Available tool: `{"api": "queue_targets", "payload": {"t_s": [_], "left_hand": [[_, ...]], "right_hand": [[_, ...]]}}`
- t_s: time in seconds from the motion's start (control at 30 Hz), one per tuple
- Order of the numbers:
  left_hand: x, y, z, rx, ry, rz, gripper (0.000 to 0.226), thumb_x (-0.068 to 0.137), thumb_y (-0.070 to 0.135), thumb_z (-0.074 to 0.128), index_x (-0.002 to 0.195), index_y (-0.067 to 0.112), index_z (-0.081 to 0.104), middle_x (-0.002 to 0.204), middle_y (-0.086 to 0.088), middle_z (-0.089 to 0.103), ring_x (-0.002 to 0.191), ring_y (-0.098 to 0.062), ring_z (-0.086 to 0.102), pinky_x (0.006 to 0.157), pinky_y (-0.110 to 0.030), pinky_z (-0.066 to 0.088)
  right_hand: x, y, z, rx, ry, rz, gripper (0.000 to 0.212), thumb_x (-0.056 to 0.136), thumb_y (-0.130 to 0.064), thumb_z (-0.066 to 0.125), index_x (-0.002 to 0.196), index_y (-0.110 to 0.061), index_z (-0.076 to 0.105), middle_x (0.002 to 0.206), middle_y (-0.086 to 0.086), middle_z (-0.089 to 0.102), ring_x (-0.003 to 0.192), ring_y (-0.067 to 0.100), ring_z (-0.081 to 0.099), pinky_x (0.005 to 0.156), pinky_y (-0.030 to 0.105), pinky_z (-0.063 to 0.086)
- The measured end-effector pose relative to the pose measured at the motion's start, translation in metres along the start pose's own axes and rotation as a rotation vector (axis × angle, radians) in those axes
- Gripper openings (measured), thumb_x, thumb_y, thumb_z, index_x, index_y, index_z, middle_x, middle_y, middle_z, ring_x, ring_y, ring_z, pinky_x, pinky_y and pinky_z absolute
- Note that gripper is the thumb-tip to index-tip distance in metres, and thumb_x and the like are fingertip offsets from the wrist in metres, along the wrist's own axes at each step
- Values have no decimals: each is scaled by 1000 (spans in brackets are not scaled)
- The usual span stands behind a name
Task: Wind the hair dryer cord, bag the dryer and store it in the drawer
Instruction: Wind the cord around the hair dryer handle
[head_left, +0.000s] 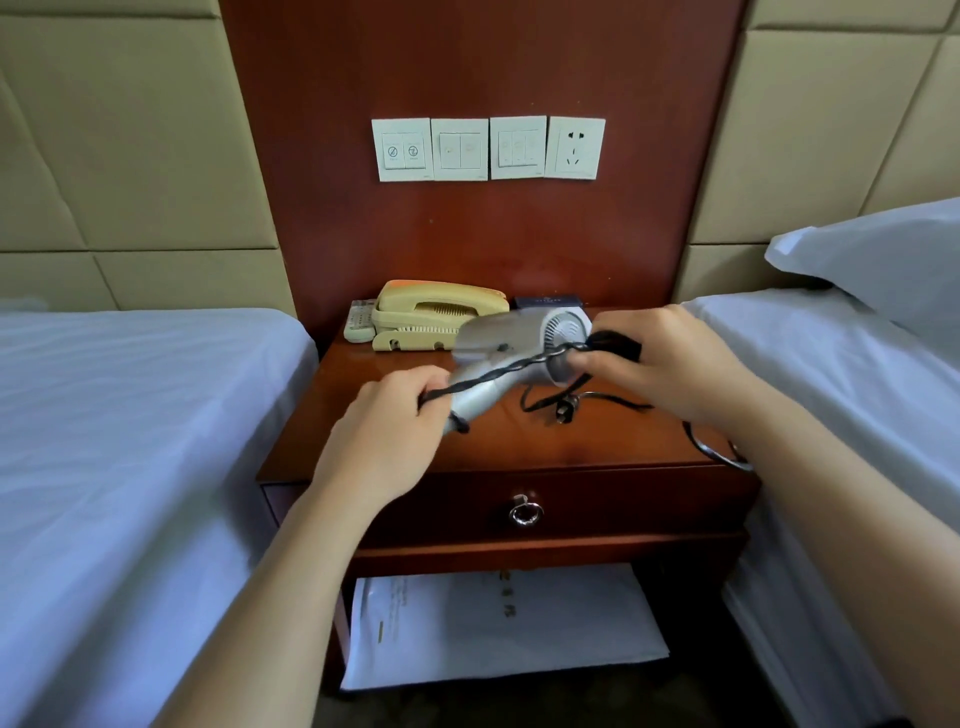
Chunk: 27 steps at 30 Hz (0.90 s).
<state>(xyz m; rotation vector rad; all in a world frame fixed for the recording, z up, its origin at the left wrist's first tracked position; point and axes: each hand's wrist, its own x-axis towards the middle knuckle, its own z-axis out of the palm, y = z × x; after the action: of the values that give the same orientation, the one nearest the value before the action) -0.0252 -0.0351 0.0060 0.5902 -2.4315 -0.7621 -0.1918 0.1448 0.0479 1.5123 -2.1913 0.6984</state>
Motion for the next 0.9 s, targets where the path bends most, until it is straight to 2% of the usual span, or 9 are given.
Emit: {"api": "queue_targets", "payload": {"t_s": [0.13,0.23,0.33,0.4,0.5,0.63,0.73,0.8,0.9], "left_hand": [[-2,15,-1,79,-158,20,29,93,30,36,70,25,52,72,-2,57,73,-26,65,65,-36,44],[3,16,-5,73,-221,7,34,94,32,35,84,9,59,65,-6,56,58,-20,61,59,-33,39],[2,19,-7,71,-285,-13,37,94,31,35,98,6,62,56,-2,54,44,-10,50,55,-32,38],[1,21,-7,88,-326,-18,38,94,30,34,101,5,62,54,-2,54,47,-14,47,56,-32,37],[1,23,-5,80,-388,-41,38,95,30,33,104,3,60,52,-2,53,36,-6,39,55,-31,34],[5,18,-2,58,-426,-100,40,96,31,34,106,1,58,55,-5,54,30,-3,35,52,-29,33],[8,16,0,44,-420,-114,40,96,30,35,106,-1,58,56,-7,54,30,-4,35,47,-27,32],[10,16,2,20,-407,-127,39,97,29,35,105,-2,58,56,-7,52,29,-4,35,44,-25,31],[13,14,4,16,-376,-146,38,97,28,36,100,-5,56,58,-8,52,27,-4,35,41,-22,30]], "right_hand": [[-4,19,-7,-109,63,50,35,80,-51,59,72,-17,62,54,-8,47,55,19,44,53,34,37],[-5,28,-11,-115,69,2,43,78,-54,51,71,-13,63,53,-8,44,57,22,47,56,34,37],[-7,36,-8,-104,22,-26,40,80,-51,50,67,-15,59,52,-15,39,59,17,43,59,33,35],[-9,42,-3,0,-45,27,26,83,-44,56,64,-26,52,55,-13,44,58,7,45,58,31,36],[-14,44,3,193,-184,101,24,88,-25,62,69,-33,49,67,-6,52,64,9,49,61,21,36],[-20,45,7,245,-214,77,10,92,-22,56,85,-19,63,83,4,60,77,12,54,72,21,41],[-19,48,9,186,-195,33,22,92,-19,52,94,-4,68,90,7,65,87,19,57,80,29,44],[-17,51,11,119,-195,20,20,91,-16,52,91,-4,67,85,5,64,84,21,56,77,33,43],[-13,56,15,26,-186,17,20,87,-23,49,87,-12,65,81,-3,57,83,21,52,76,31,38]]}}
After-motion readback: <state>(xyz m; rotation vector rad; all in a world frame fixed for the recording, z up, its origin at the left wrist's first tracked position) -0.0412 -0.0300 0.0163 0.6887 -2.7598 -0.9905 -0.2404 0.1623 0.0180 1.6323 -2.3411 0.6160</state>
